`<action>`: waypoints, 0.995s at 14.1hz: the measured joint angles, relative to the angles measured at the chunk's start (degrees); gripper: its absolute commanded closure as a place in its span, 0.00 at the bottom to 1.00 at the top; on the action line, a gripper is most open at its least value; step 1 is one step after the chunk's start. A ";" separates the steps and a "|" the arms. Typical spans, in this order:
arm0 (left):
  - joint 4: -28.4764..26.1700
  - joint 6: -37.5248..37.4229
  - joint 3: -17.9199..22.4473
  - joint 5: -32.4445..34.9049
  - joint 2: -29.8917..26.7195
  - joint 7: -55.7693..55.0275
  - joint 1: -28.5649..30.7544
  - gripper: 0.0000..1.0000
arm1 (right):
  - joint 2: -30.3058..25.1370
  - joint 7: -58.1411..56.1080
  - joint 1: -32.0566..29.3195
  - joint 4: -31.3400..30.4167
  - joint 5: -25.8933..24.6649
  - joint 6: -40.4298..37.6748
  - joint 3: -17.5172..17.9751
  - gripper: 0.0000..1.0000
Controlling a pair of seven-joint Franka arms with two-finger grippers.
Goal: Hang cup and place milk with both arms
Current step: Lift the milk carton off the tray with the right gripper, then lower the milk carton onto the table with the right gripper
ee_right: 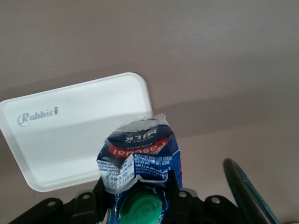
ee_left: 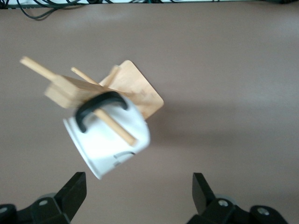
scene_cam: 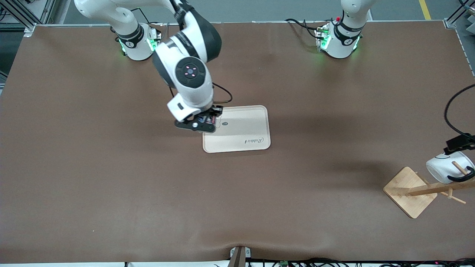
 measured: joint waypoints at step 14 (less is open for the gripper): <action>1.40 -9.57 -2.66 -1.53 -9.56 -1.05 -2.09 0.00 | -8.18 -36.49 -31.84 -11.99 -1.11 1.89 -1.24 0.93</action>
